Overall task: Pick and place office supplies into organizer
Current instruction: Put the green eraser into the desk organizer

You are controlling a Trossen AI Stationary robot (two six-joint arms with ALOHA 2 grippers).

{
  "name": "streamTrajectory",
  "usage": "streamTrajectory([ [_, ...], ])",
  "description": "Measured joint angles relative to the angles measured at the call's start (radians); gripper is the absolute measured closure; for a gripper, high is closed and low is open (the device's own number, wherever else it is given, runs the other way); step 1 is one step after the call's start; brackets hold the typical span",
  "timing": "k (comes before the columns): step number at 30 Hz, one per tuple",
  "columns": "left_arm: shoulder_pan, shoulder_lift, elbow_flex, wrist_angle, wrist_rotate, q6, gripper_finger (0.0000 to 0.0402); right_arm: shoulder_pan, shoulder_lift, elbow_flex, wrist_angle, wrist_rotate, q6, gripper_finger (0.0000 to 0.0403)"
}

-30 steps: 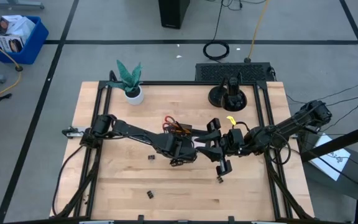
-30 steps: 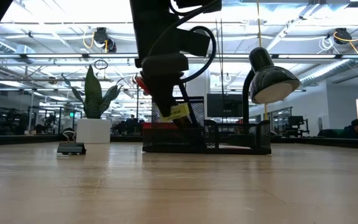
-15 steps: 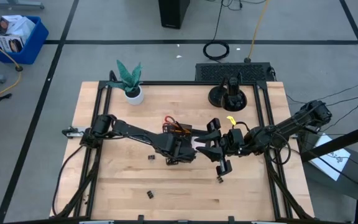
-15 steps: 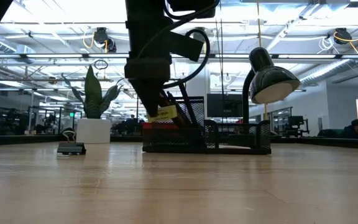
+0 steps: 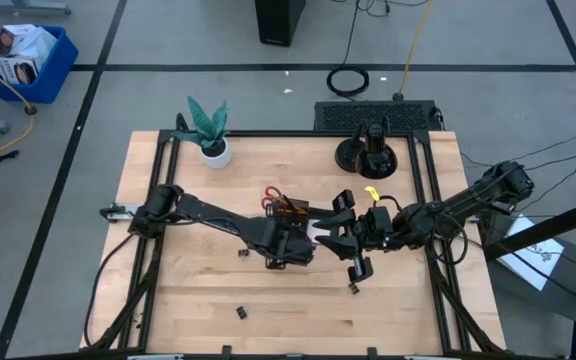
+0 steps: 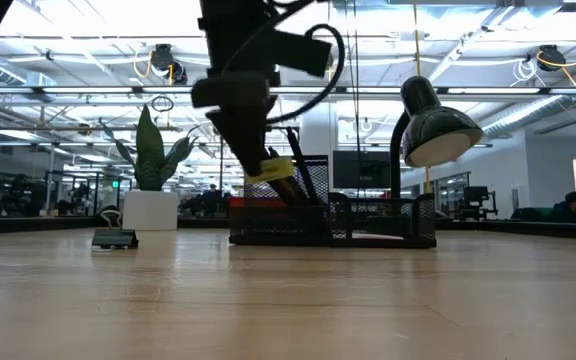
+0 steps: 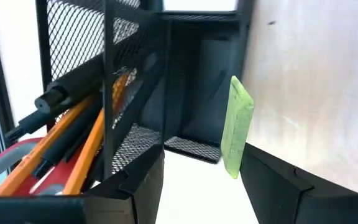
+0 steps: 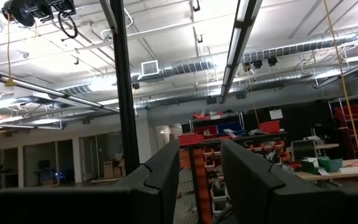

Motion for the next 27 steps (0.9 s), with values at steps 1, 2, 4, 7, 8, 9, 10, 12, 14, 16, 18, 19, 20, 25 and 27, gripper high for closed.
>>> streamTrajectory([
  [1,-0.003,-0.002,0.000,0.008,0.000,0.006,0.0193,0.000,0.000,0.000,0.000,0.000,0.000,0.0293],
  [2,-0.006,-0.003,0.000,0.023,0.001,0.013,0.0193,0.000,0.000,0.000,0.001,0.000,0.000,0.0293],
  [4,-0.010,-0.003,0.000,0.042,0.024,0.031,0.0193,0.000,0.000,0.000,0.000,0.000,-0.001,0.0293],
  [7,-0.009,-0.003,0.000,0.070,0.077,0.038,0.0193,0.000,0.000,0.000,-0.002,0.000,0.001,0.0293],
  [8,-0.010,-0.003,0.000,0.084,0.071,0.037,0.0193,0.000,0.000,0.000,-0.005,0.000,0.001,0.0293],
  [9,-0.011,-0.003,0.000,0.087,0.053,0.032,0.0193,0.000,0.000,0.000,-0.009,0.000,0.001,0.0293],
  [10,-0.011,-0.003,0.000,0.089,0.033,0.030,0.0193,0.000,0.000,0.000,-0.014,0.000,0.001,0.0293],
  [12,-0.011,-0.003,0.000,0.111,0.020,0.032,0.0193,0.000,0.000,0.000,-0.016,0.000,0.006,0.0293],
  [14,-0.011,-0.003,0.000,0.115,0.030,0.041,0.0193,0.000,0.000,0.000,-0.016,0.000,0.009,0.0293],
  [16,-0.011,-0.003,0.000,0.114,0.021,0.060,0.0193,0.000,0.000,0.000,-0.016,0.000,0.009,0.0293],
  [18,-0.010,-0.003,0.000,0.115,-0.028,0.061,0.0193,0.000,0.000,0.000,-0.023,-0.001,0.009,0.0293],
  [19,-0.008,-0.003,0.000,0.116,-0.049,0.056,0.0193,0.000,0.000,0.000,-0.024,-0.001,0.009,0.0293],
  [20,-0.006,-0.003,0.000,0.115,-0.059,0.050,0.0193,0.000,0.000,0.000,-0.025,-0.001,0.009,0.0293],
  [25,-0.006,-0.003,0.000,0.108,-0.001,0.063,0.0193,0.000,0.000,0.000,-0.023,-0.001,0.009,0.0293],
  [27,-0.011,-0.003,0.000,0.112,-0.048,0.061,0.0193,0.000,0.000,0.000,-0.023,-0.001,0.009,0.0293],
])
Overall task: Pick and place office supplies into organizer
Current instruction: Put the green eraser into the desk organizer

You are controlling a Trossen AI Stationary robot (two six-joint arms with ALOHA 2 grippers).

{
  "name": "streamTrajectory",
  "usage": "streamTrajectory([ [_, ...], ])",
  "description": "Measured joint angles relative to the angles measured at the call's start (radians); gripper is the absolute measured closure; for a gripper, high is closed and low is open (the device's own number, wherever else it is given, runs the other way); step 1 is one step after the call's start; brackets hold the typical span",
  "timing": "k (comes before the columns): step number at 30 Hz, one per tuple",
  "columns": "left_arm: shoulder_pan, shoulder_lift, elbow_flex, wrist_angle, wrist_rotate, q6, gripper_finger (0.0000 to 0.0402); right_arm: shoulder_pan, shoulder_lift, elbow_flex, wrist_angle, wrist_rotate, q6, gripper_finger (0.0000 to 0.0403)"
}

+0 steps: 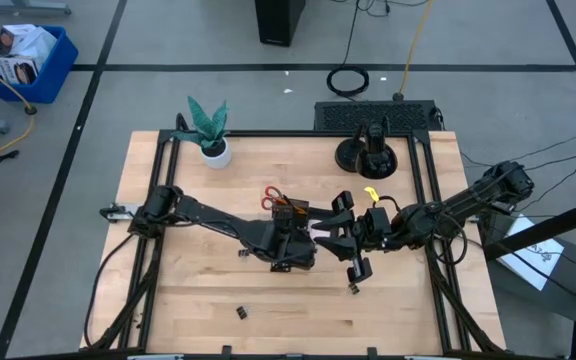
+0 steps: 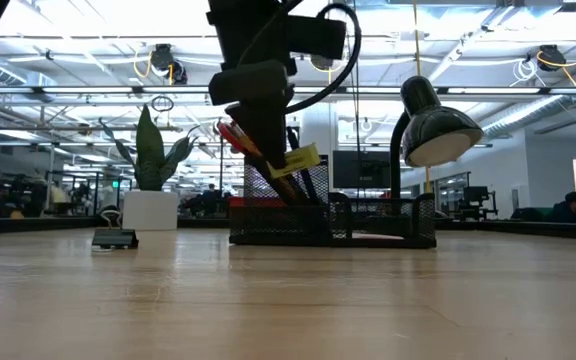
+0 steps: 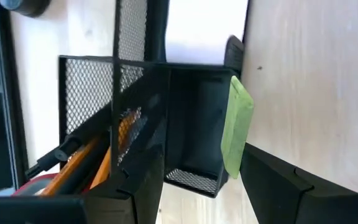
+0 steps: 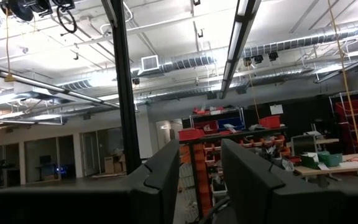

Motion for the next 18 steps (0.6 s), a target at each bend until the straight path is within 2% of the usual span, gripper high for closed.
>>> streamTrajectory([
  [18,-0.001,0.010,-0.001,0.000,0.042,-0.031,0.0193,0.001,0.000,0.000,0.001,0.000,0.001,0.0293],
])
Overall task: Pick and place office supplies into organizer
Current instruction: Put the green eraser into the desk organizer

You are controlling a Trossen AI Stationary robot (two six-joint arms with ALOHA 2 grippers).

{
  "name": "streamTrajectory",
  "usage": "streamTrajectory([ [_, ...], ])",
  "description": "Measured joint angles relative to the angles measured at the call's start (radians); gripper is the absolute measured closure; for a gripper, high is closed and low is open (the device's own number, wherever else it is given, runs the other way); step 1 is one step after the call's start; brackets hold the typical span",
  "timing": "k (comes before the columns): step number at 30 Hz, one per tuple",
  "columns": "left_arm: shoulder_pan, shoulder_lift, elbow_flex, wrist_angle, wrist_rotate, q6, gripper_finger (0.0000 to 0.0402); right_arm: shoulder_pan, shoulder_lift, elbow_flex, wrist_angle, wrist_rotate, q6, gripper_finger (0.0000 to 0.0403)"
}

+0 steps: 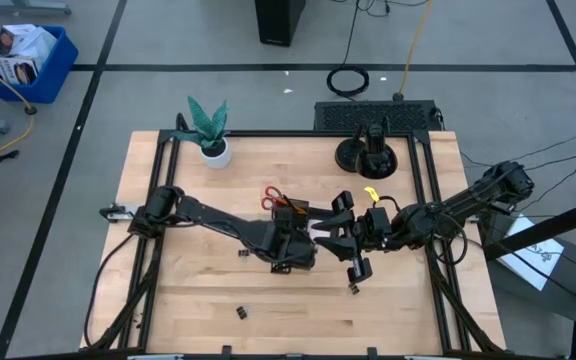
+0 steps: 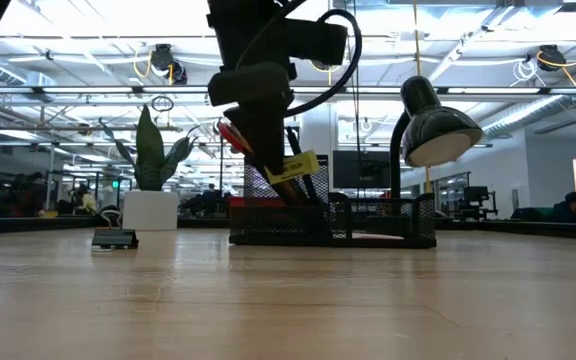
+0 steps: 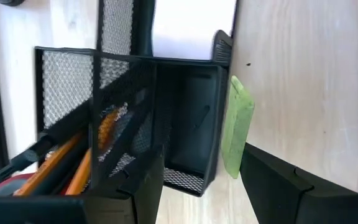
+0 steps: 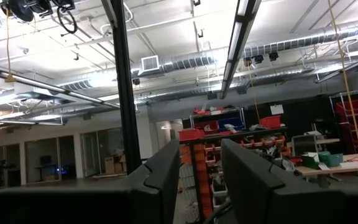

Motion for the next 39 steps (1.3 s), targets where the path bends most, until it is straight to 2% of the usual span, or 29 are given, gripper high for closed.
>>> streamTrajectory([
  [14,0.026,0.003,0.000,-0.025,-0.052,0.000,0.0193,0.030,0.000,0.000,-0.031,0.001,0.017,0.0293],
  [24,0.008,0.003,0.000,-0.032,-0.055,-0.084,0.0193,0.042,0.000,0.000,-0.036,0.002,0.015,0.0293],
  [29,0.001,0.003,-0.001,-0.042,-0.092,-0.105,0.0193,0.045,0.000,0.000,-0.036,0.001,0.002,0.0293],
  [39,-0.033,0.004,-0.072,-0.033,-0.077,-0.143,0.0193,0.045,0.000,0.000,-0.021,0.001,-0.010,0.0293],
])
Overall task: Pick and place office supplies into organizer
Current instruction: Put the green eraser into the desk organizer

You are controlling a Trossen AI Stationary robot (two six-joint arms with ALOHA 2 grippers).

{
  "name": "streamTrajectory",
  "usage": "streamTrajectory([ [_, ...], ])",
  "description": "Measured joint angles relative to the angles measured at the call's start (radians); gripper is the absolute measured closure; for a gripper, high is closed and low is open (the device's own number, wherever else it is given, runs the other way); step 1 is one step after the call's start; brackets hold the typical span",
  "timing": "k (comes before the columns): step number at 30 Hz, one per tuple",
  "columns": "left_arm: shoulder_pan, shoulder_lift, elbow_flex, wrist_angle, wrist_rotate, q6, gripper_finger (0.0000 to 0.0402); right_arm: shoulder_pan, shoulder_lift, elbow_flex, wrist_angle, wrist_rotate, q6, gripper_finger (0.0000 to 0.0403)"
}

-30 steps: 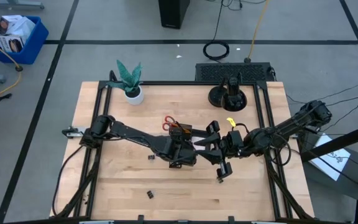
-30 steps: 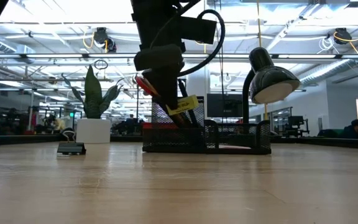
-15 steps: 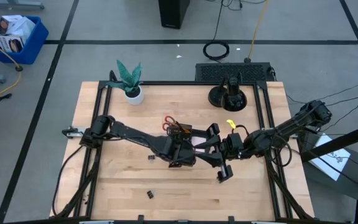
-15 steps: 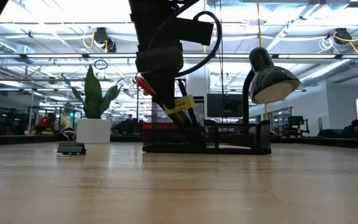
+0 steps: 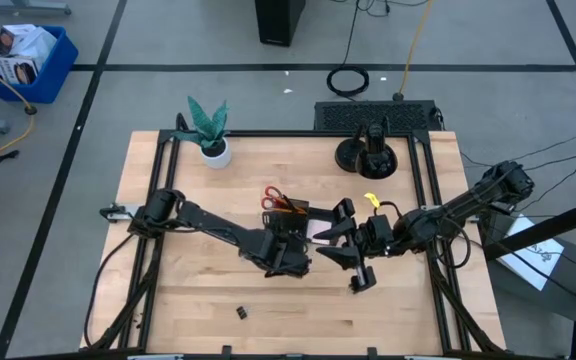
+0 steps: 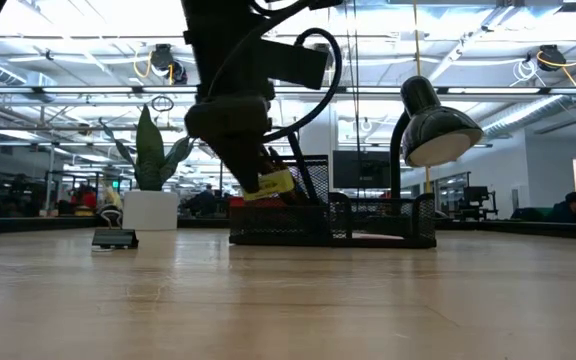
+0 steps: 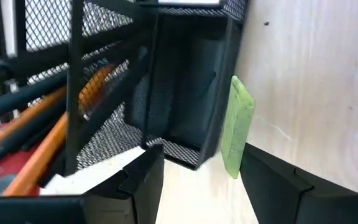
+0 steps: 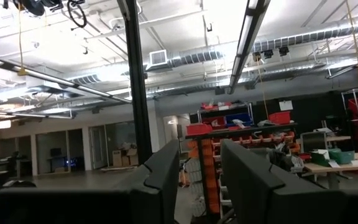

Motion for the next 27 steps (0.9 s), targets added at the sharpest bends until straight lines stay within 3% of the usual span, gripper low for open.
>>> streamTrajectory([
  [20,0.022,0.000,-0.003,-0.008,-0.026,-0.076,0.0192,-0.002,0.000,0.000,0.007,0.000,-0.025,0.0293],
  [27,0.025,0.000,-0.002,-0.017,0.026,-0.126,0.0192,-0.002,0.000,0.000,0.007,0.000,-0.025,0.0293],
])
